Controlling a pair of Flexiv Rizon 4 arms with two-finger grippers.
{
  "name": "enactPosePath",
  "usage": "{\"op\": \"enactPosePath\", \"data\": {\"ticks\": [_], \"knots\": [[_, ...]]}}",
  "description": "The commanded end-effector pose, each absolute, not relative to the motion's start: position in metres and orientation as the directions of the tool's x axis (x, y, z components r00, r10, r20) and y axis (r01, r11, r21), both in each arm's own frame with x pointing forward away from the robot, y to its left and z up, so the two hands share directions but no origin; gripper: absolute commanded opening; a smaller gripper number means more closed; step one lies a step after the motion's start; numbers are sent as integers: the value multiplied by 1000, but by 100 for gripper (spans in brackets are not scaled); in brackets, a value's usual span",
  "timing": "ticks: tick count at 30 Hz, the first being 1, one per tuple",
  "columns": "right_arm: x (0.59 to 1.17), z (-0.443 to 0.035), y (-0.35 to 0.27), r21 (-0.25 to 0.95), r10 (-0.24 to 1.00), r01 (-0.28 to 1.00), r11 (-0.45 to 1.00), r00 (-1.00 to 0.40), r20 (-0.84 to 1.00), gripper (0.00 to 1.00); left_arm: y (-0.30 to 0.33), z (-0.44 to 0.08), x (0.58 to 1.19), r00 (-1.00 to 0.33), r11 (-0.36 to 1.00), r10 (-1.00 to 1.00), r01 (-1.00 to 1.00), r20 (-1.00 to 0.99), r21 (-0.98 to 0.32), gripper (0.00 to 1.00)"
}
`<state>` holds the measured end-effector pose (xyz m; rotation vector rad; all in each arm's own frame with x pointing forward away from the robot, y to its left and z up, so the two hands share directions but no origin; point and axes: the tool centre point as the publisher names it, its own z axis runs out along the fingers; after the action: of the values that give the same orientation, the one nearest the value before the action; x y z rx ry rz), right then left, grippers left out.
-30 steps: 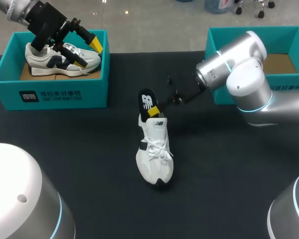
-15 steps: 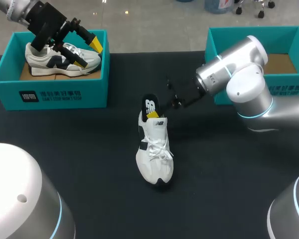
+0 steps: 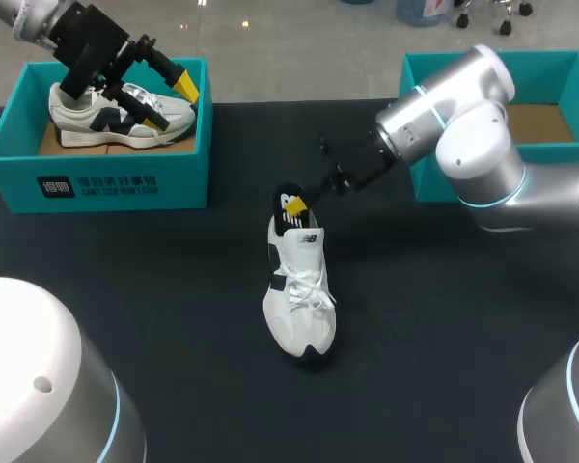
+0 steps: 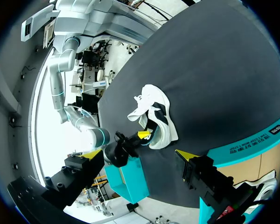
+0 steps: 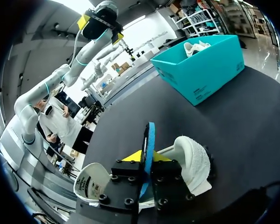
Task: Take the shoe out of the shoebox, open the shoe tongue, remove and reinsert the insole, then place the shoe into the shoebox
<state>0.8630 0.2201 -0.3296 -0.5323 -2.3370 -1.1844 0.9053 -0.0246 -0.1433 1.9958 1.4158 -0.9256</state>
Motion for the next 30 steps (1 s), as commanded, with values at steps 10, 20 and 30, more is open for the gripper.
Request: {"op": "enactPosePath", "data": {"ticks": [10, 20, 30], "knots": [[848, -345, 229, 611, 86, 544, 575, -783, 616, 0, -24, -143, 905, 221, -319, 595, 947, -772, 26, 100], [838, -352, 232, 587, 89, 560, 584, -764, 640, 0, -24, -143, 905, 221, -319, 595, 947, -772, 26, 100], [843, -342, 227, 595, 121, 559, 578, -779, 615, 30, -24, -143, 905, 221, -319, 595, 947, -772, 26, 100]]}}
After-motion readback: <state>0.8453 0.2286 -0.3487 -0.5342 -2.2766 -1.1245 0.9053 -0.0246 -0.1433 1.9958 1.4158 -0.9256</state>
